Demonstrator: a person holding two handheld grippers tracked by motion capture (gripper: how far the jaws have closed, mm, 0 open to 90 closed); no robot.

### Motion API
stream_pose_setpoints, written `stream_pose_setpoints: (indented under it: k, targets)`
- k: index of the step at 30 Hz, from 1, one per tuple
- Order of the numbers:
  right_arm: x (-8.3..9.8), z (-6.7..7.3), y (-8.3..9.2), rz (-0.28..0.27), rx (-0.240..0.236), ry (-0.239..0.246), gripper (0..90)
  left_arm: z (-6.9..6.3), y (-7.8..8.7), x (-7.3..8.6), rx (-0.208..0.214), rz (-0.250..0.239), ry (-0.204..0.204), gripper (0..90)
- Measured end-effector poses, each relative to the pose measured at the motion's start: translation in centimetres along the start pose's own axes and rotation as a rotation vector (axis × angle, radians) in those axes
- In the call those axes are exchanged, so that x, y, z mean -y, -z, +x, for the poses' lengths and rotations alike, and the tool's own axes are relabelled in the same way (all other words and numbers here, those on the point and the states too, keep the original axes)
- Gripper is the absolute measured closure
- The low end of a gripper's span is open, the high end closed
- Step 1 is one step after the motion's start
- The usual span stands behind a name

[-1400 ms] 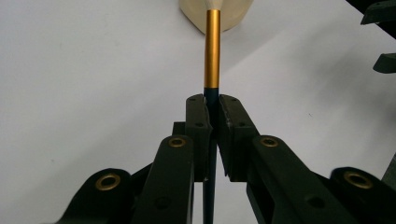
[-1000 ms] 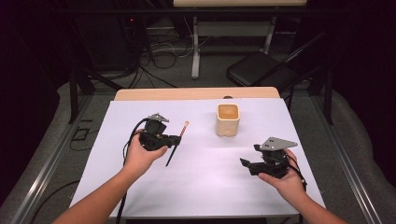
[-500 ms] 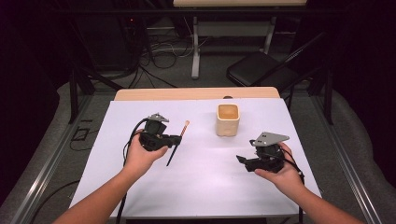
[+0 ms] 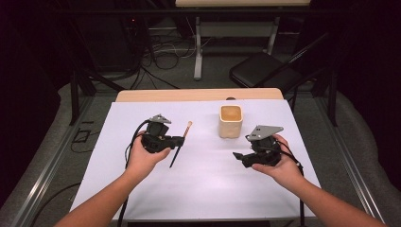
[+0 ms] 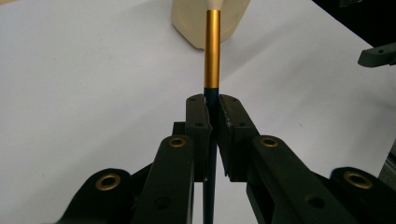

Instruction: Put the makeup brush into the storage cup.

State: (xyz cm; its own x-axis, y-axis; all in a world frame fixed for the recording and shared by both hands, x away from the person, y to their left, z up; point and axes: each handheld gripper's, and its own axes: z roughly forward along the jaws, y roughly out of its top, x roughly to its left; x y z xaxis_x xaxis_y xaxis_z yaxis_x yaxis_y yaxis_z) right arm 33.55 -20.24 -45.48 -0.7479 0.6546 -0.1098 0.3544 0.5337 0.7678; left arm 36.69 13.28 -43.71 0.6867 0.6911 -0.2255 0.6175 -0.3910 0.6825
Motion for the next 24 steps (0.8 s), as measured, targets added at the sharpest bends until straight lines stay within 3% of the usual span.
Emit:
stream_pose_setpoints:
  k: [7,11,14,24]
  targets:
    - [-1.7,-0.1,0.1,0.028,0.006,0.067,24.4,-0.2,-0.1,-0.1,0.005,-0.011,0.006,82.9]
    - [-2.8,0.0,0.3,0.016,-0.007,0.089,24.4,-0.4,-0.3,-0.2,0.011,-0.022,0.007,83.0]
    - [-3.4,0.0,0.2,0.009,-0.039,0.086,24.5,-0.5,-0.5,-0.2,0.013,-0.026,0.008,83.0]
    - [-3.8,-0.2,-0.9,0.037,-0.079,0.089,25.4,-0.9,-0.9,-0.3,0.021,-0.029,0.001,83.0]
